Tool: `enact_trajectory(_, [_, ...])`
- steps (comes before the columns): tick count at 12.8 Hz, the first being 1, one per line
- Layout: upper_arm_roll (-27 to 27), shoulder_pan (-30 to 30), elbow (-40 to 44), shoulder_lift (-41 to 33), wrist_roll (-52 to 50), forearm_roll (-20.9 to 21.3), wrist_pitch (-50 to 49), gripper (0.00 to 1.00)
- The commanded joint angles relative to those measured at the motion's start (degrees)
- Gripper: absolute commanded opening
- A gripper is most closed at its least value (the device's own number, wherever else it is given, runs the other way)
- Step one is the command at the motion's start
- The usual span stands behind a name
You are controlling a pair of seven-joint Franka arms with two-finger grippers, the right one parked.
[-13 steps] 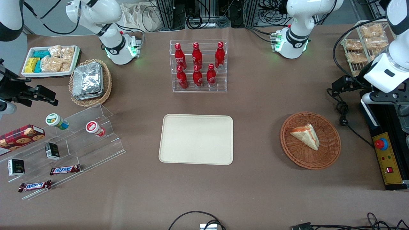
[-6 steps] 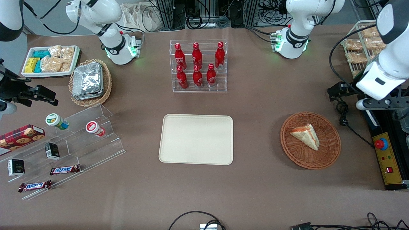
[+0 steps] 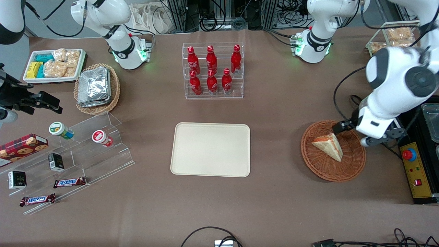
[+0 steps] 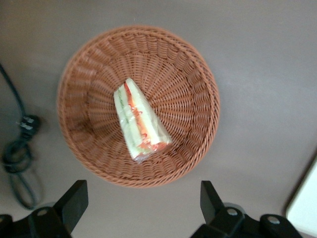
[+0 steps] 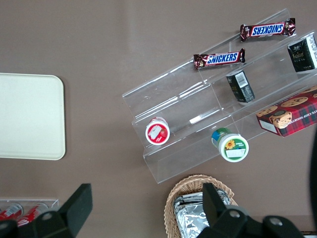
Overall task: Place sandwich from basket to tray
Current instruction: 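Lower the open left gripper over the wrapped sandwich in the basket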
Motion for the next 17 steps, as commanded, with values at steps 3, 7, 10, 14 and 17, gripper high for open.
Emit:
enact_trajectory(3, [0.57, -3.07, -4.14, 6.48, -13.38, 1.06, 10.20, 1.00])
enact_trajectory(7, [0.84, -3.34, -4.06, 9.57, -18.14, 3.34, 11.36, 1.00])
enact_trajectory(10, [0.93, -3.25, -4.06, 9.58, -18.24, 3.34, 11.19, 1.00])
enact_trajectory(14, [1.01, -3.08, -3.62, 8.96, -18.15, 3.34, 9.18, 1.00])
enact_trajectory(17, [1.01, -2.90, -3.53, 8.08, -18.15, 4.39, 7.42, 1.00])
